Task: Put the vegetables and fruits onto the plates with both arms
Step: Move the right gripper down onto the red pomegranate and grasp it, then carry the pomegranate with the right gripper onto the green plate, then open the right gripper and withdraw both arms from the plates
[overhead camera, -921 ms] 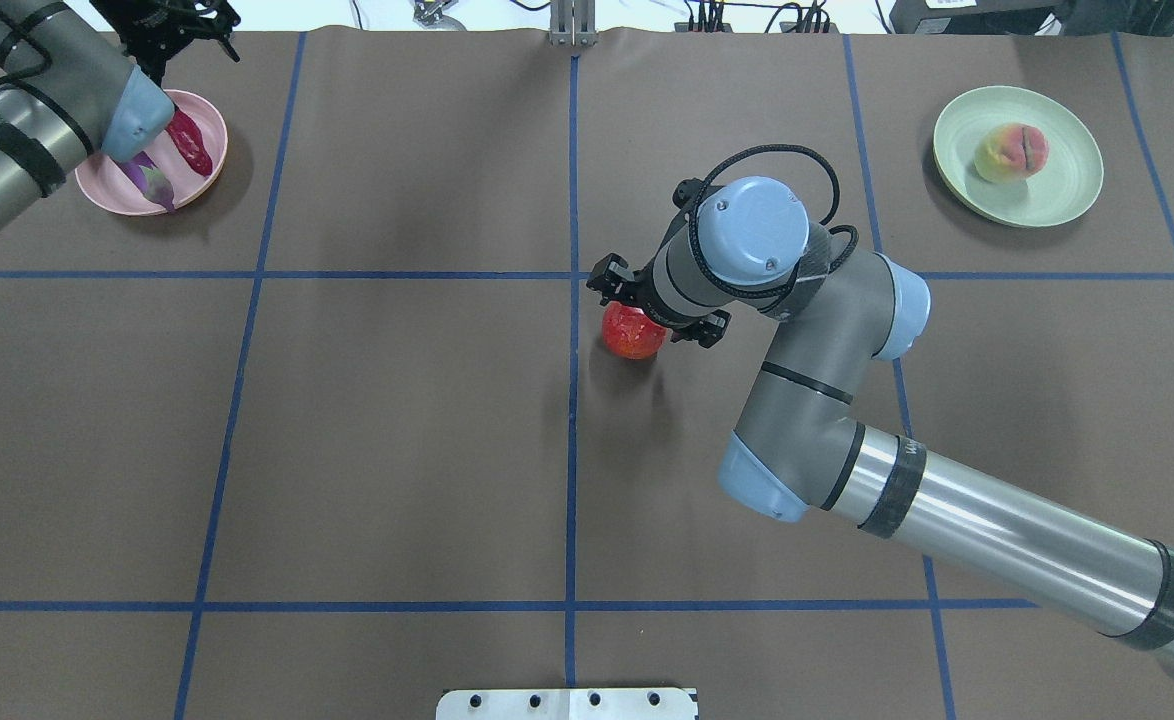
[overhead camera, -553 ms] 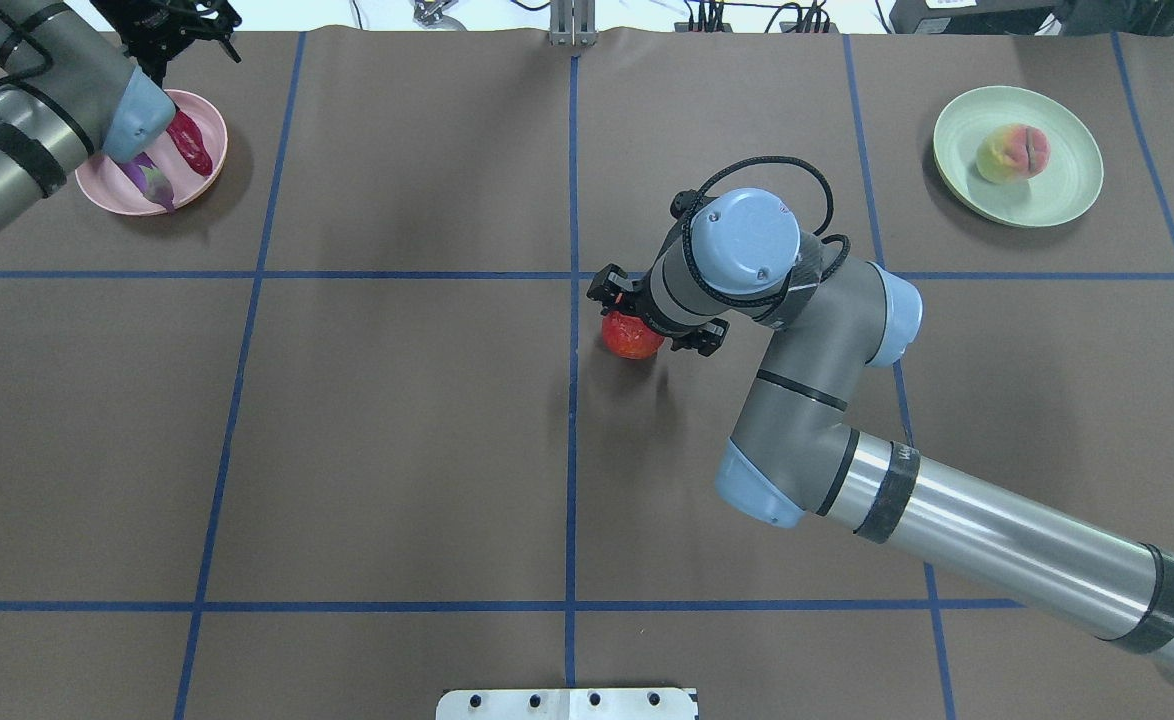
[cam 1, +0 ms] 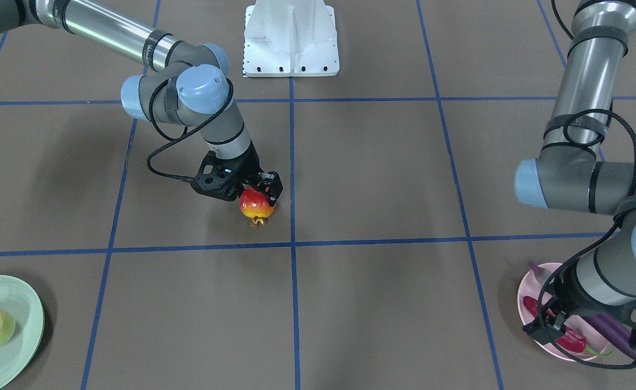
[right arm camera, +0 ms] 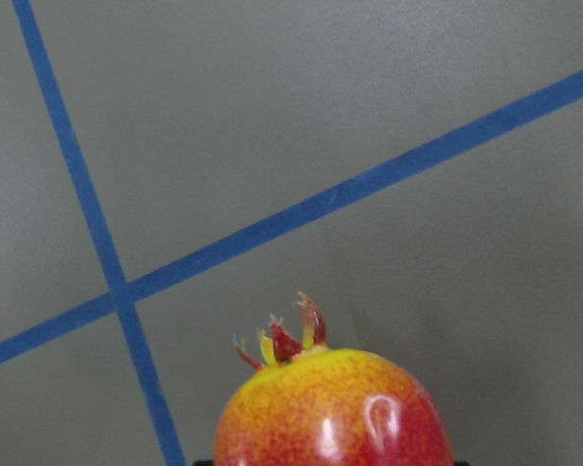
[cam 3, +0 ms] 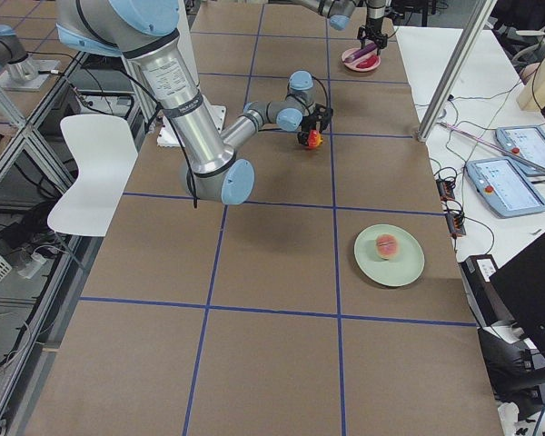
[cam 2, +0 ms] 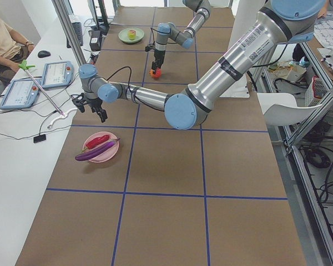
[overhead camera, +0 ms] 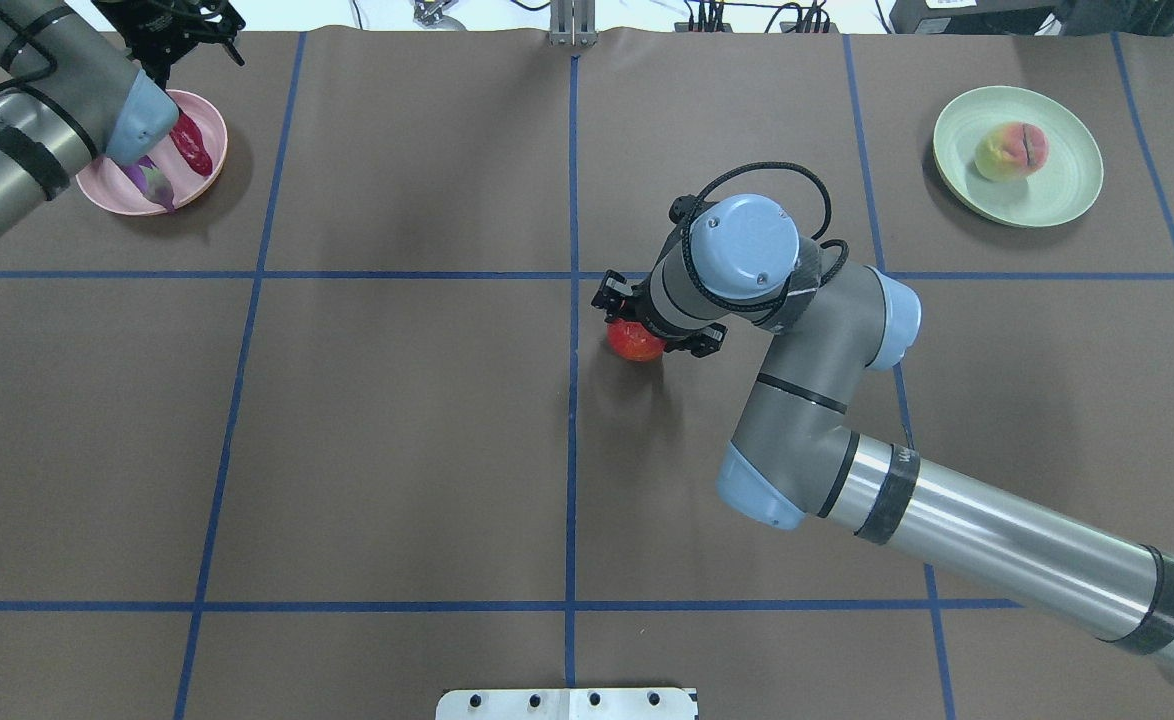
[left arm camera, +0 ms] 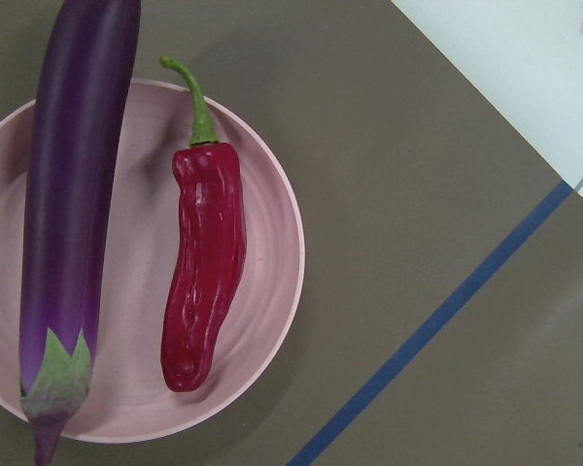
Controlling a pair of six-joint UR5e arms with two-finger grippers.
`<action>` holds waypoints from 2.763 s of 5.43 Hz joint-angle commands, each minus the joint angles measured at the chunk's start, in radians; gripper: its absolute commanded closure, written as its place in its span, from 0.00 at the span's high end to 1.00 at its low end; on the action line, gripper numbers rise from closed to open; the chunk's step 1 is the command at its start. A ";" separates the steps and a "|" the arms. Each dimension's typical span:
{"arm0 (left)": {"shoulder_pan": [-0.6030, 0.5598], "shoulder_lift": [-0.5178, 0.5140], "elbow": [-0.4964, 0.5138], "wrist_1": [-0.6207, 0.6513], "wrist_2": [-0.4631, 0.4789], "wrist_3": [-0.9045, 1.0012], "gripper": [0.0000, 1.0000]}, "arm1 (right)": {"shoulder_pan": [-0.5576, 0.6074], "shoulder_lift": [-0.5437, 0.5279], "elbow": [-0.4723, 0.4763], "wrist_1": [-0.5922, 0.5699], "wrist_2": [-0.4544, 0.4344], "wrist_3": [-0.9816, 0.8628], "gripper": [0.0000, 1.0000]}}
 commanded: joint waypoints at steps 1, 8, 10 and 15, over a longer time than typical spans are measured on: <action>-0.001 0.006 -0.087 0.014 -0.005 -0.002 1.00 | 0.166 -0.018 -0.012 -0.009 0.104 -0.128 0.00; 0.002 0.249 -0.366 0.003 -0.036 0.052 1.00 | 0.698 0.004 -0.501 -0.008 0.215 -0.782 0.00; 0.016 0.263 -0.372 0.002 -0.010 0.045 1.00 | 0.665 0.011 -0.589 0.003 0.230 -0.787 0.00; 0.021 0.263 -0.376 0.002 -0.007 0.044 1.00 | 0.635 0.032 -0.706 0.098 0.212 -0.795 0.97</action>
